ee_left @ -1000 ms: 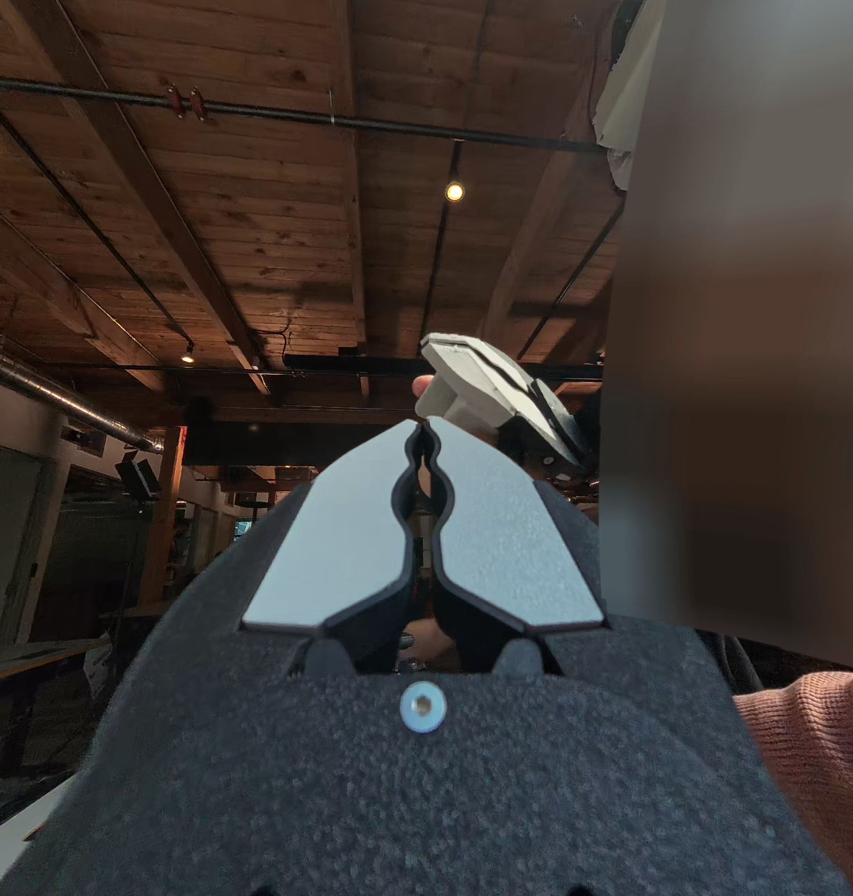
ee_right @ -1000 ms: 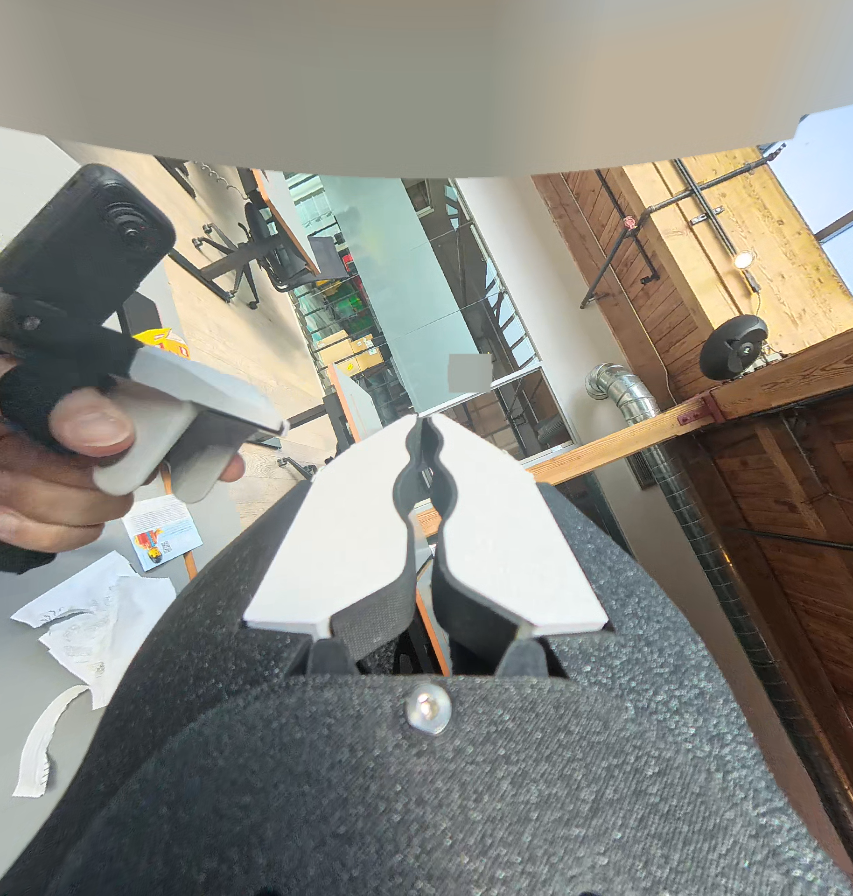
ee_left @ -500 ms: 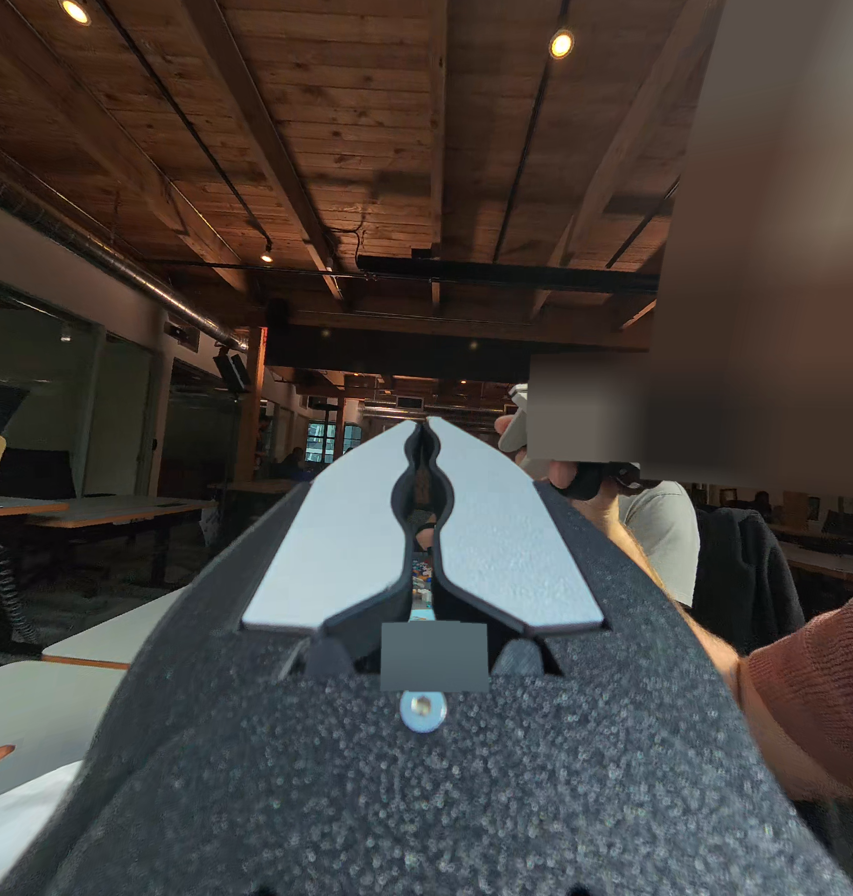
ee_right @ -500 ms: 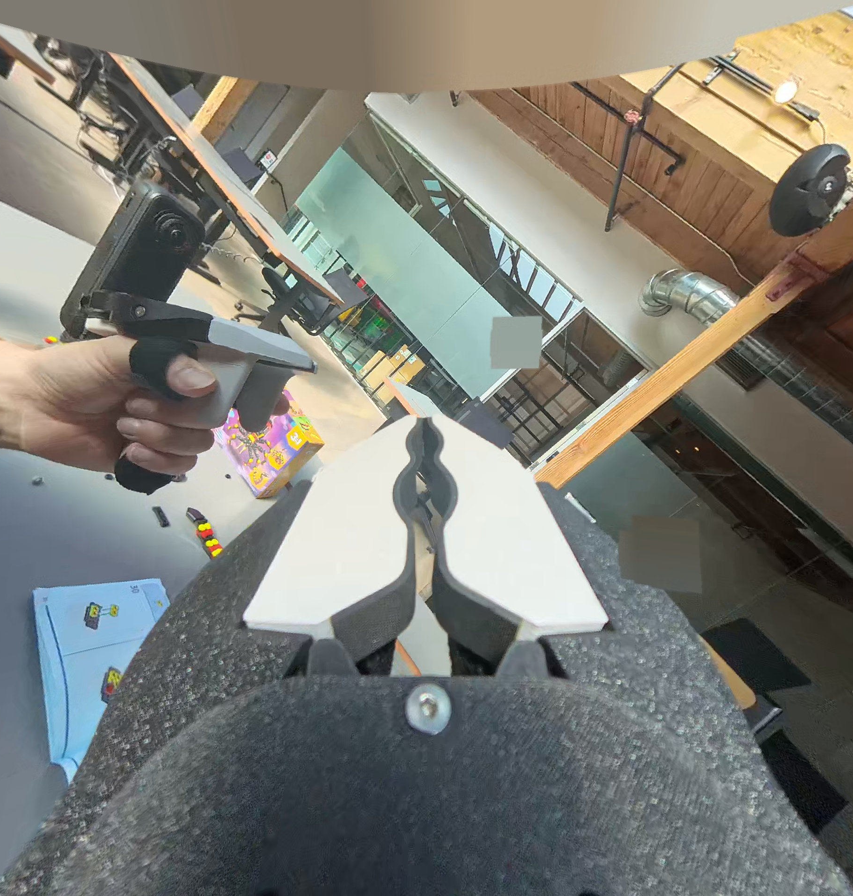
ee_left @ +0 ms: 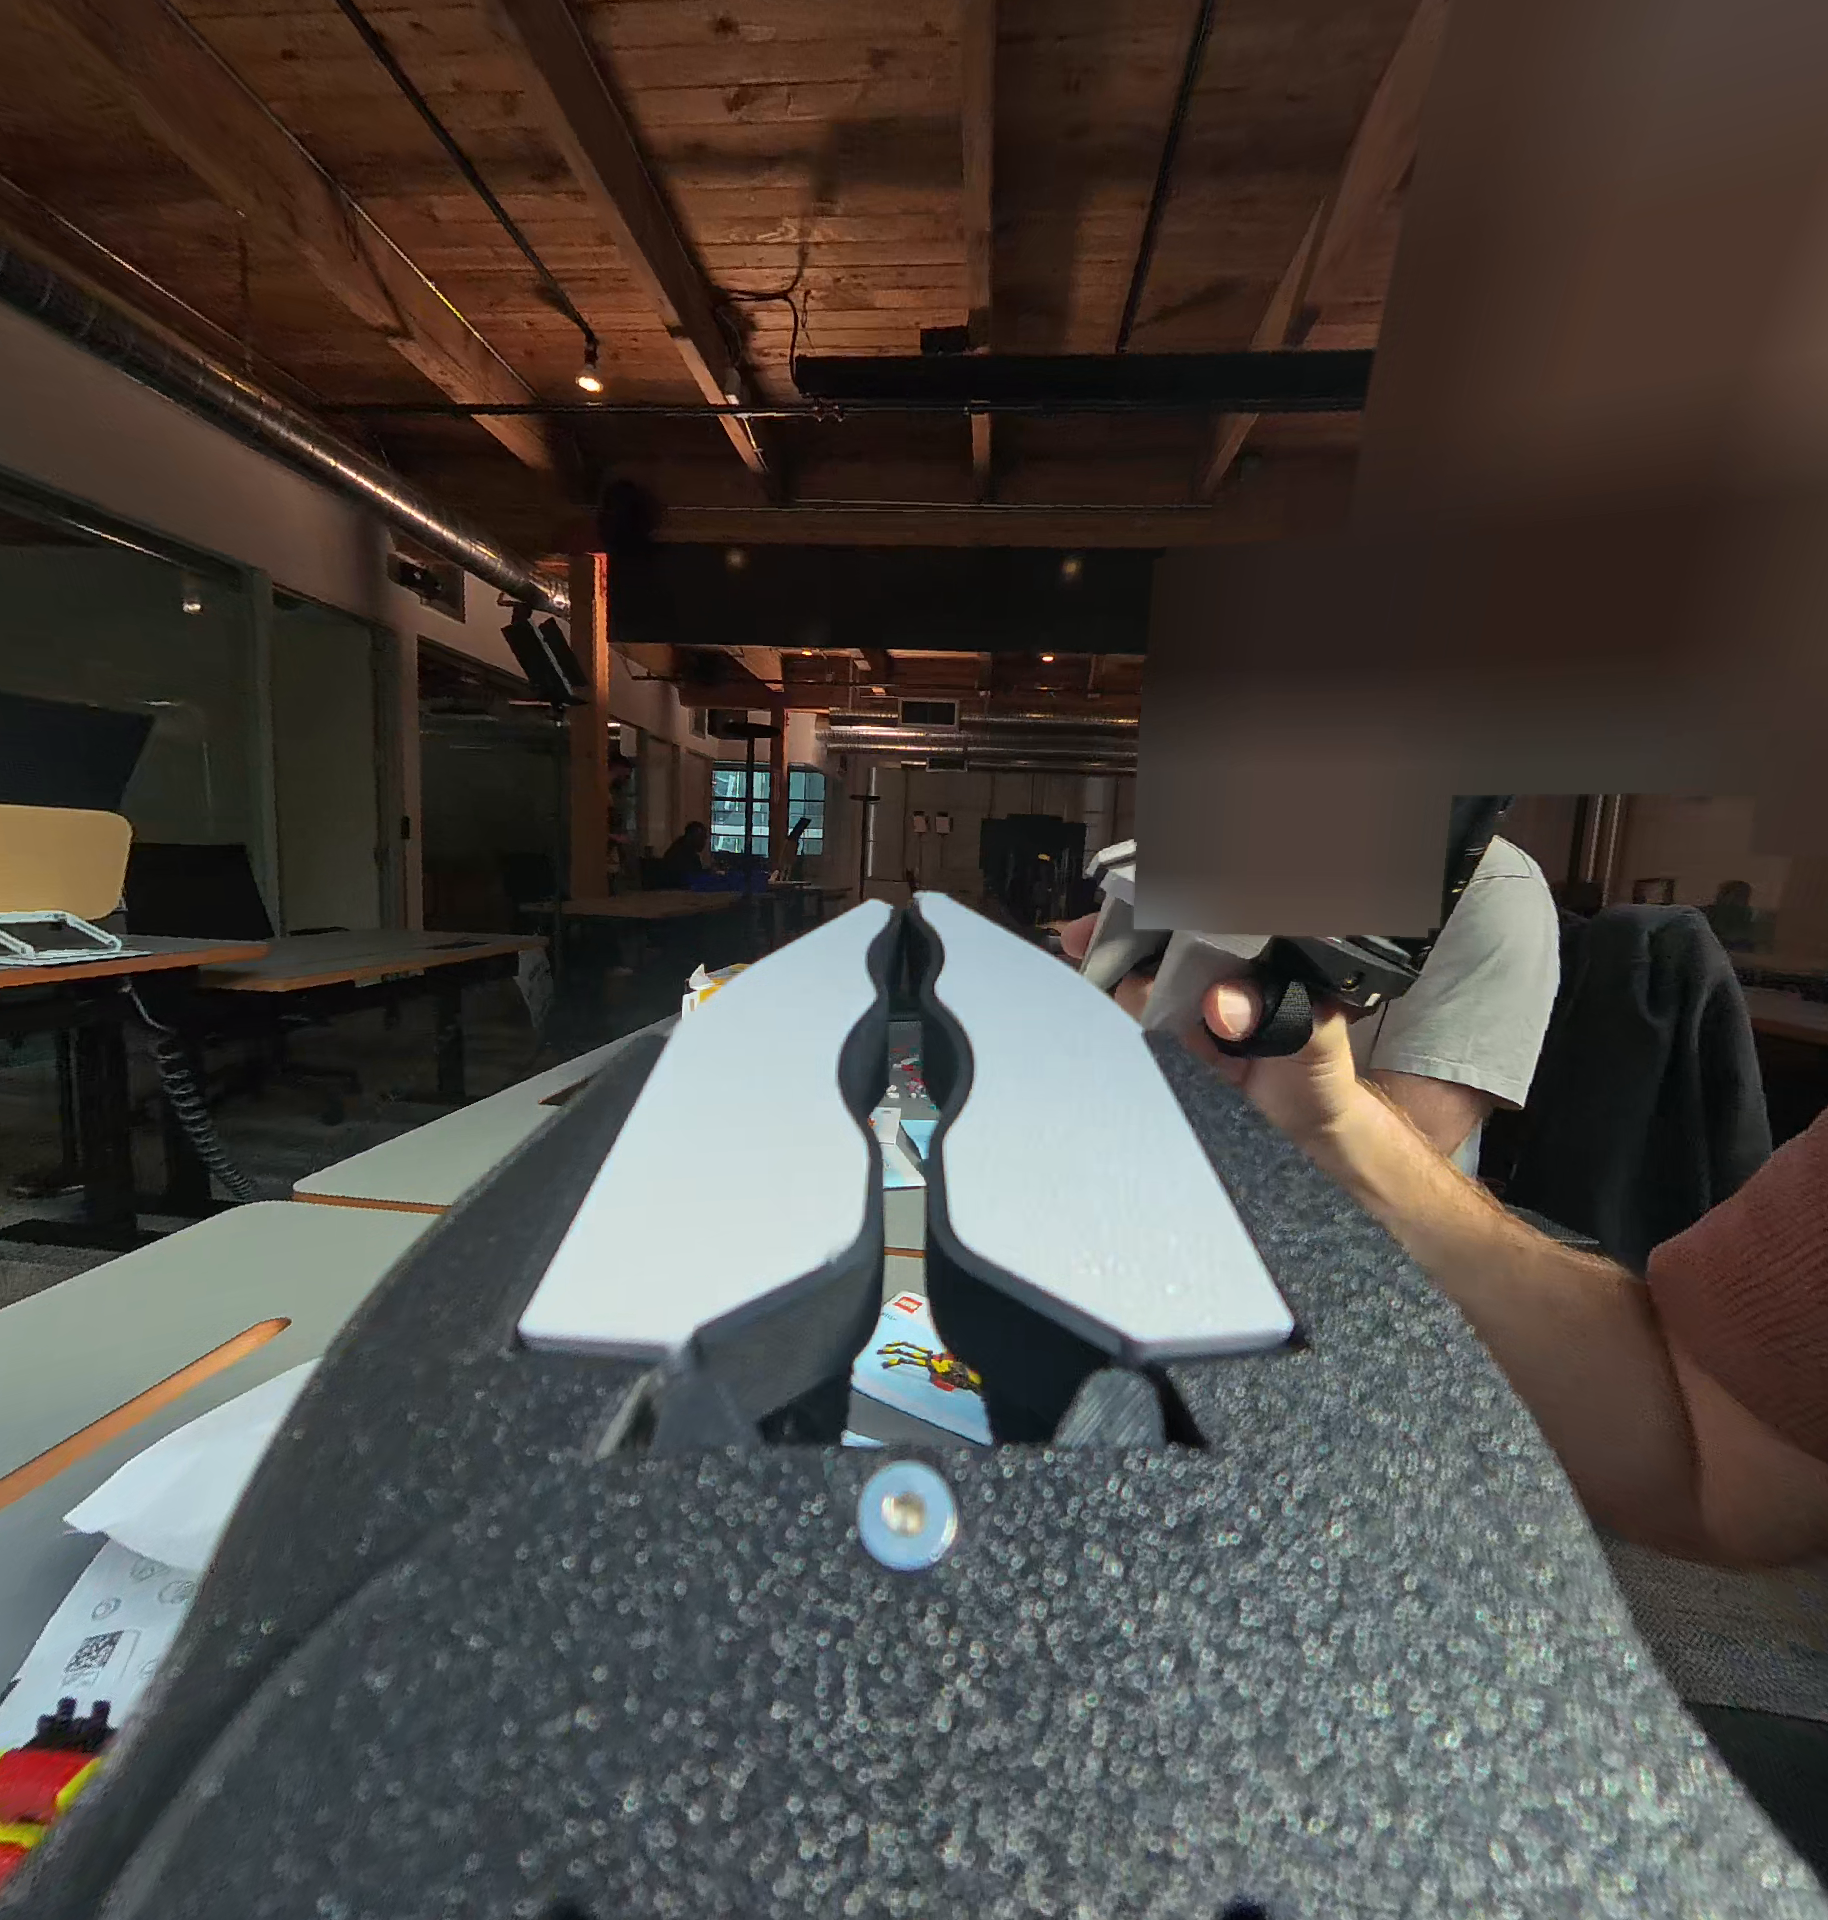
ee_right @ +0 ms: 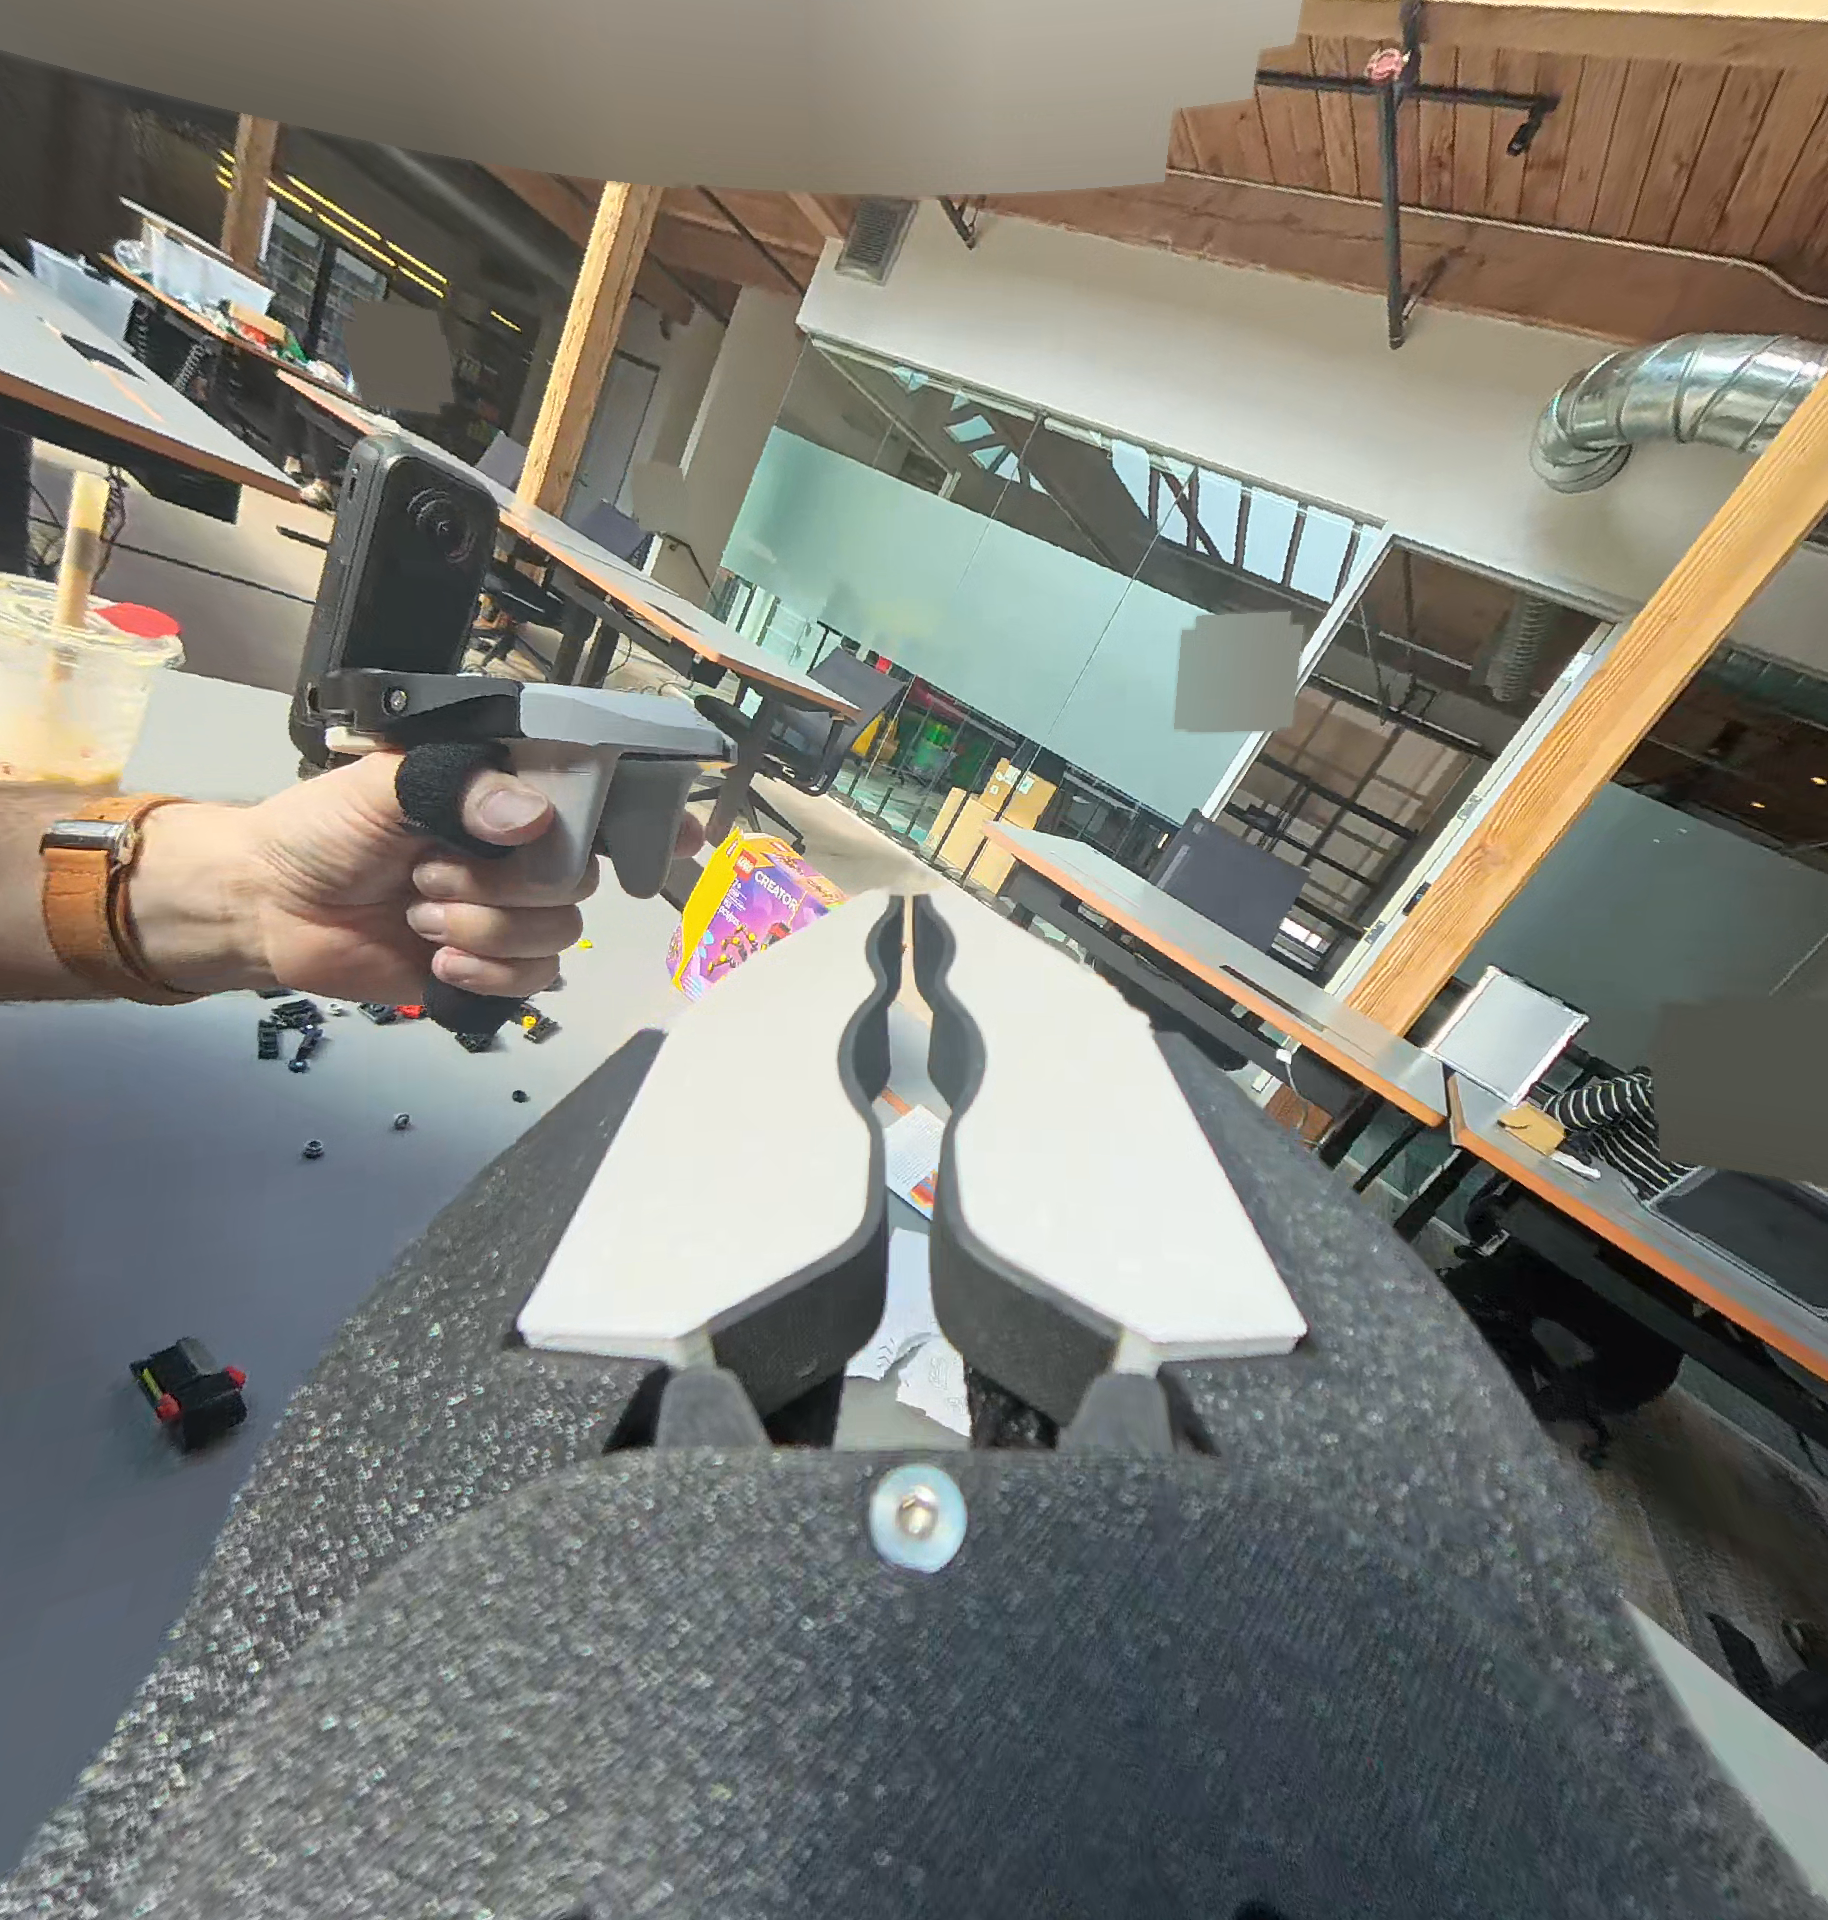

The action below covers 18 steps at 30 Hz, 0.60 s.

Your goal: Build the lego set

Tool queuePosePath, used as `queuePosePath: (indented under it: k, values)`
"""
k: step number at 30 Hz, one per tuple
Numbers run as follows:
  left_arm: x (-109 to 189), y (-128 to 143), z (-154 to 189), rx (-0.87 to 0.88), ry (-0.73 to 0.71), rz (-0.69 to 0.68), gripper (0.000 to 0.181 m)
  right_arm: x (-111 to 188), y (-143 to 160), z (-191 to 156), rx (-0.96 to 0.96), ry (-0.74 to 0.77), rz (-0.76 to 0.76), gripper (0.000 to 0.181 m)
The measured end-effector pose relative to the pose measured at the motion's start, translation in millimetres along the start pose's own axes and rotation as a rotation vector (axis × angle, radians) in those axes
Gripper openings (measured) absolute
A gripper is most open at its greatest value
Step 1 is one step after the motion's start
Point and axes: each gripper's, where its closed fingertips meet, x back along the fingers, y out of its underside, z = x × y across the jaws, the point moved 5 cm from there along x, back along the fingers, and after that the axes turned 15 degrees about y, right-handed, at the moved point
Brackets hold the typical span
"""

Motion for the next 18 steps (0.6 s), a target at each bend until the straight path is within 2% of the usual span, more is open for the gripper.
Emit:
queuePosePath:
  k: [6, 11, 16, 18]
  values:
    - [-17.2, -0.8, 9.8, -0.012, 0.048, 0.024, 0.0, -7.7, -9.0, -9.9, -0.256, 0.027, 0.097, 0.002]
    - [-25.1, 2.4, 18.3, -0.027, 0.091, -0.08, 0.0, -15.3, 0.0, -27.2, -0.289, -0.027, 0.066, 0.002]
    - [-3.6, 2.0, 16.7, -0.047, 0.059, -0.174, 0.0, -12.7, 10.2, -33.2, -0.277, -0.082, -0.009, 0.001]
    - [15.9, 8.7, 15.8, -0.041, 0.038, -0.294, 0.0, -7.4, 20.8, -38.9, -0.303, -0.118, -0.068, 0.0]
